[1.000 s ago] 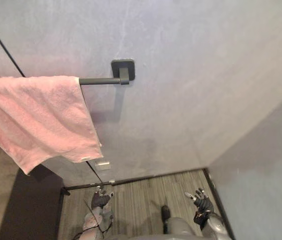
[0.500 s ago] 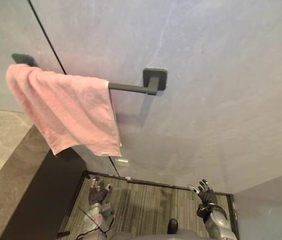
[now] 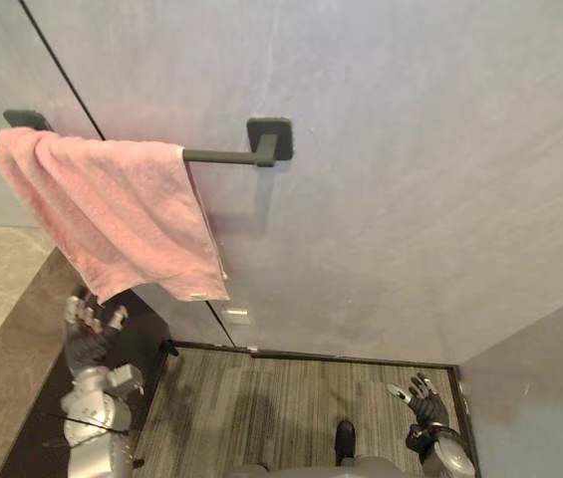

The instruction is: Organize washtable

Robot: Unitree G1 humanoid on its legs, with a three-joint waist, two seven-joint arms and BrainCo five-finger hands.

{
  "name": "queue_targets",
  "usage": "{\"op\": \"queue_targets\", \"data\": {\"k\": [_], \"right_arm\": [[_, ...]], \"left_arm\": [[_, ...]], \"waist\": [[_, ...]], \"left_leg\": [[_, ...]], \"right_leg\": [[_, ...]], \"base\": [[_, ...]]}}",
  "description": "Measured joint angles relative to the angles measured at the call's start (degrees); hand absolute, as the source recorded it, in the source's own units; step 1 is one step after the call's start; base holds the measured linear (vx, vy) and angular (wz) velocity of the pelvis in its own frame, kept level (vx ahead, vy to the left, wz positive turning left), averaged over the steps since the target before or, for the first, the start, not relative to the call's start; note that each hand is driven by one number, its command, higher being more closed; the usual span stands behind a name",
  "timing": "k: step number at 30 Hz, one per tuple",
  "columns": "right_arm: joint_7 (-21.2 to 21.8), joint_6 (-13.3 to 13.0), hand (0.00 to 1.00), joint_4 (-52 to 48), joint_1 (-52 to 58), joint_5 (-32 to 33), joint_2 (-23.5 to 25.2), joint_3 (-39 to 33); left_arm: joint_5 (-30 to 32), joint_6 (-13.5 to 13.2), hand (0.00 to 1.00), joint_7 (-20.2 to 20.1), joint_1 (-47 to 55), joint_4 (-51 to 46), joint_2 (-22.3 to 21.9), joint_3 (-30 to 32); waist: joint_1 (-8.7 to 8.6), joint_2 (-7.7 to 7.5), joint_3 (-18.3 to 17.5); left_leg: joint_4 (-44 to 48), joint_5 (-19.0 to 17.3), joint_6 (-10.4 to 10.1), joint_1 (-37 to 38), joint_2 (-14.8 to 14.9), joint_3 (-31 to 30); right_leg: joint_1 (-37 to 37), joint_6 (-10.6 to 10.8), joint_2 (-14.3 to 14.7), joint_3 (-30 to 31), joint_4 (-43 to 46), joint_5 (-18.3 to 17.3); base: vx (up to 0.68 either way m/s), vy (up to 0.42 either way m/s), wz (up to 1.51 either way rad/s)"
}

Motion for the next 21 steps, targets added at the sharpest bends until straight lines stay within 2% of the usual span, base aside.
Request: {"op": "queue_targets", "data": {"k": [6, 10, 13, 21], "right_arm": [[2.2, 0.0, 0.0, 0.0, 0.0, -1.2, -0.6, 3.1], [2.3, 0.1, 0.0, 0.2, 0.0, -2.2, -0.6, 3.9], [2.3, 0.1, 0.0, 0.4, 0.0, -2.5, -0.6, 3.9], [2.2, 0.1, 0.0, 2.3, 0.5, -4.5, -0.6, 3.8]], "left_arm": [[1.3, -1.0, 0.0, 2.5, -5.9, -1.2, 6.1, 2.2], [5.9, -0.9, 0.0, 4.8, -9.8, -1.0, 12.2, 2.3], [8.0, -0.9, 0.0, 5.4, -11.1, -0.9, 13.7, 2.2], [12.2, -0.2, 0.0, 9.2, -12.6, -0.4, 13.9, 2.3]], "waist": [[0.37, 0.1, -0.5], [0.43, -0.22, -0.7], [0.45, -0.22, -0.7], [0.41, -0.9, -1.1]], "left_leg": [[-0.9, 0.5, 0.0, 1.1, 0.8, 1.1], [-1.4, 0.5, 0.0, 2.2, 0.8, 2.1], [-1.8, 0.5, 0.0, 3.1, 0.8, 3.1], [-1.9, 0.5, 0.0, 3.2, 0.5, 3.4]], "right_leg": [[0.1, -0.2, 0.9, 1.3, 0.0, 0.5], [0.2, -0.3, 1.2, 2.5, 0.0, 0.6], [0.3, -0.3, 1.2, 2.9, 0.0, 0.6], [0.3, -0.3, 1.3, 3.5, -0.1, 0.6]], "base": [[0.04, 0.017, -0.13], [0.06, 0.044, -0.16], [0.04, 0.042, -0.13], [0.0, 0.018, -0.03]]}}
